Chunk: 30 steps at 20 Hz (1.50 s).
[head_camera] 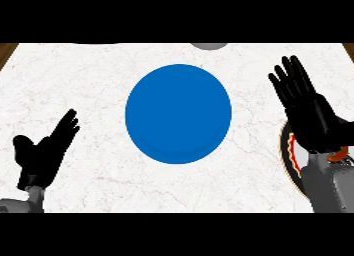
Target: Pick the tomato from the plate and place it in the plate
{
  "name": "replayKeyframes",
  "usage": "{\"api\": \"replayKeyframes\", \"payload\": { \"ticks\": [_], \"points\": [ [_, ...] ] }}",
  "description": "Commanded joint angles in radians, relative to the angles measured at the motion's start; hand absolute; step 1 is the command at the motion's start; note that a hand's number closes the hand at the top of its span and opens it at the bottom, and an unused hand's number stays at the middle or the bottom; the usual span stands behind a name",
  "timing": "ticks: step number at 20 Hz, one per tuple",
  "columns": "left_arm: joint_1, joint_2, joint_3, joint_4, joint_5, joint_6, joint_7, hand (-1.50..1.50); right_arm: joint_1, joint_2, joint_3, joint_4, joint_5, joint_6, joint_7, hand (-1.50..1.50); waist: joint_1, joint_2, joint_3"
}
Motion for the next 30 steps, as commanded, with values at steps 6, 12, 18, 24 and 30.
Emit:
{"api": "replayKeyframes", "payload": {
  "ticks": [6,12,18,24,30],
  "points": [
    [0.084,0.143,0.068,-0.028,-0.204,0.103,-0.199,0.0,0.056,-0.03,-0.402,-0.112,-0.393,0.063,-0.11,-1.5,-0.047,-0.025,-0.018],
    [0.124,0.097,0.046,-0.019,-0.21,0.112,-0.231,0.0,0.256,0.086,-0.535,-0.118,-0.114,-0.169,-0.465,-1.5,-0.046,-0.01,-0.022],
    [0.198,0.082,0.074,-0.053,-0.248,0.081,-0.3,0.0,0.438,0.148,-0.542,-0.231,-0.171,-0.041,-0.54,-1.5,-0.017,-0.007,-0.024],
    [0.164,0.071,0.048,-0.091,-0.268,0.103,-0.245,0.0,0.675,0.038,-0.49,-0.309,-0.009,0.091,-0.448,-1.5,-0.024,-0.007,-0.024],
    [0.114,0.058,0.064,-0.001,-0.262,0.067,-0.274,0.0,0.655,-0.149,-0.486,-0.299,0.134,0.074,-0.253,-1.5,-0.016,-0.001,-0.025]
  ]
}}
